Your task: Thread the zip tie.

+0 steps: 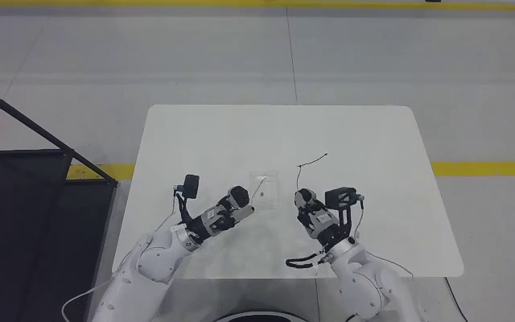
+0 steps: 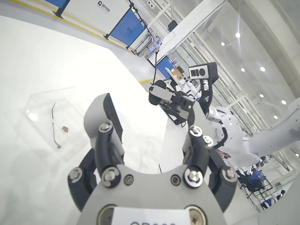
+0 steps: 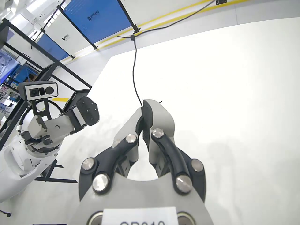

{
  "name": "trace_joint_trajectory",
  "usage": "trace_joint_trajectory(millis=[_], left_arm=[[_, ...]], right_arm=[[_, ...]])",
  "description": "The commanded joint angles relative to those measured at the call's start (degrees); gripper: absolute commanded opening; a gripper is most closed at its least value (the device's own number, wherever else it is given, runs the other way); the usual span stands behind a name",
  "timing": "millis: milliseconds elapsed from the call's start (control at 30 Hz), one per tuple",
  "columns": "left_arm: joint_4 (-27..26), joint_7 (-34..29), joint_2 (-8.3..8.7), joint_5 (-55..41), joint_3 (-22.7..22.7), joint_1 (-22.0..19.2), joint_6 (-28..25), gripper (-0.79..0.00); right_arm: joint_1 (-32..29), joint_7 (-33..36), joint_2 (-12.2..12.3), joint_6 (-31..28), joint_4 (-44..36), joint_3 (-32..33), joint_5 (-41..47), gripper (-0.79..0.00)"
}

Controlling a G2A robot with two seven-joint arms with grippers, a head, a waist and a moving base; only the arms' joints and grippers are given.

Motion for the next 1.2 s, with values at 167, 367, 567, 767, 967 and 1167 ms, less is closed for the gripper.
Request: trace_joint_trajectory(millis=[167, 367, 567, 767, 967, 1167], left_arm=[[-0.03, 0.04, -0.01, -0.04, 0.07, 0.06, 0.22, 0.000], [0.03, -3.73, -0.20, -9.17, 2.64, -1.18, 5.60, 0.000], [0.96, -12.13, 0.04, -22.08, 3.81, -3.22, 8.27, -0.015], [1.43, -19.57, 0.37, -32.68, 3.86, -4.48, 10.01, -0.095], [2.09, -25.06, 0.61, -40.46, 3.82, -5.21, 11.46, -0.231], [2.77, -27.66, 0.67, -43.48, 4.07, -6.04, 13.02, -0.296]], right_arm=[[0.00, 0.07, 0.00, -0.05, 0.00, 0.01, 0.06, -0.785], [-0.93, -6.16, -0.21, 1.46, 0.30, -2.55, -11.14, -0.785], [-2.76, -13.30, -0.64, 5.69, 0.90, -6.08, -24.23, -0.785], [-3.33, -17.17, -1.38, 12.60, 3.01, -9.36, -35.55, -0.785], [-2.35, -18.41, -2.57, 20.20, 5.95, -12.68, -44.30, -0.785], [-1.06, -16.51, -3.68, 23.48, 8.57, -15.55, -51.27, -0.785]])
